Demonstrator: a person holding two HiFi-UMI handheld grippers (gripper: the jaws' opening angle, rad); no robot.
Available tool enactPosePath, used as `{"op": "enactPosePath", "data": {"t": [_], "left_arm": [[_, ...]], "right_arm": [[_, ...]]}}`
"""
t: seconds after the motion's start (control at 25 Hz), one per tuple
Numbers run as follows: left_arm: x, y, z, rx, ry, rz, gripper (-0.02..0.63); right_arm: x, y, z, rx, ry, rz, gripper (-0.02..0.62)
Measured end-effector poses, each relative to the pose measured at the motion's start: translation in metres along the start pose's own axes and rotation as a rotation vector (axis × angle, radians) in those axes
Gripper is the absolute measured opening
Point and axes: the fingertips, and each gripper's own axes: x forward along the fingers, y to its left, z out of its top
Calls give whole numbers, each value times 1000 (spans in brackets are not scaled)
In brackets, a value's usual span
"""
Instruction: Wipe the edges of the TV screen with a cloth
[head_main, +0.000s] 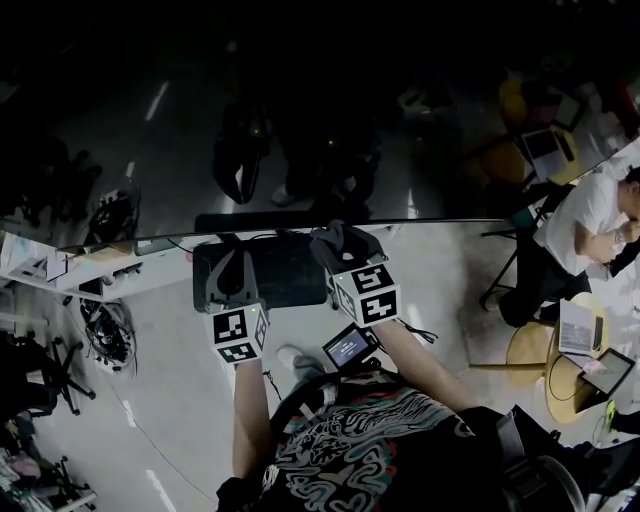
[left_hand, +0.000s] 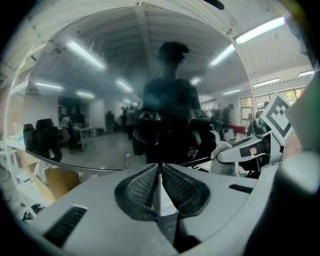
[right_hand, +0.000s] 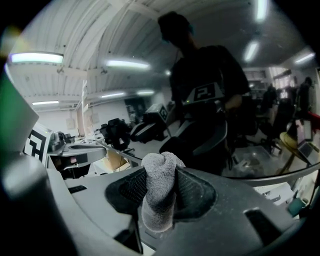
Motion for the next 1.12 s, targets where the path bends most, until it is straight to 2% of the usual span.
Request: {"op": "enactPosePath", "data": {"t": [1.12], "left_arm": [[-5, 58, -13, -39, 10, 40, 35]], "right_arm": [[40, 60, 9, -20, 12, 76, 167]]}}
